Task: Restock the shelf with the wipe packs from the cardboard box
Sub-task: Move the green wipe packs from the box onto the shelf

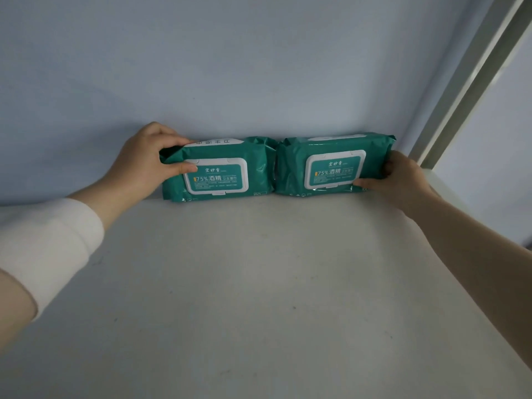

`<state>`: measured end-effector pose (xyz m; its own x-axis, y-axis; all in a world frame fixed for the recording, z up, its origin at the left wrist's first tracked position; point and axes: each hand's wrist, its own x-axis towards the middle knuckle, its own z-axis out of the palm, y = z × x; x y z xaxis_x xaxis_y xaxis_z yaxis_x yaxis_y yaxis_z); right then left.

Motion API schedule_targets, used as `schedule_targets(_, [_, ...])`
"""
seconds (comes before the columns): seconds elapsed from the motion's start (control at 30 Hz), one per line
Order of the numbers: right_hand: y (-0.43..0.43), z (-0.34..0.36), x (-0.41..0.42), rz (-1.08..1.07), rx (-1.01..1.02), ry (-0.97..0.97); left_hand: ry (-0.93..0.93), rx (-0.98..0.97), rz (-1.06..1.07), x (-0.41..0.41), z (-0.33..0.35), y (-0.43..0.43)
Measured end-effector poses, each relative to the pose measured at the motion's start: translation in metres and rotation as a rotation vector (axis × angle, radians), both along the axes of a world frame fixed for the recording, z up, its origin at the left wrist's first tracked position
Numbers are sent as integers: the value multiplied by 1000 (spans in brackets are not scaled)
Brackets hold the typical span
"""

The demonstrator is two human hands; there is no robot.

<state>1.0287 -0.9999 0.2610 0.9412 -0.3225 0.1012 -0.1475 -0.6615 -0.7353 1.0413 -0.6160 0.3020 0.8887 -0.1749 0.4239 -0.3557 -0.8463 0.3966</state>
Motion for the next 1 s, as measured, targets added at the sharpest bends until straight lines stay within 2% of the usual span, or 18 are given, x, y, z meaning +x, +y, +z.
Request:
schedule_targets(0.17, [22, 11, -27, -164, -8, 32, -97, 180, 36, -20, 5, -6])
schedule_targets(0.27, [49, 18, -66, -192, -153, 10, -217, 383, 25, -44, 13, -11])
schedule_targets(0.43, [96, 27, -165, -49, -568, 137, -66, 714, -165, -108, 22, -28])
schedule_targets(0.57, [127, 31, -263, -11, -767, 274, 24, 939, -311, -183, 26, -37])
schedule_targets(0.7, [137, 44, -359, -52, -811, 426, 275, 984, -461, -258, 39, -46])
schedule_targets(0.87, [121, 75, -473, -78, -797, 624, 249, 1024, -616, -350, 57, -96])
schedule_targets(1.0, [96, 81, -573, -32, -685, 807, 285, 1028, -832, -438, 59, -159])
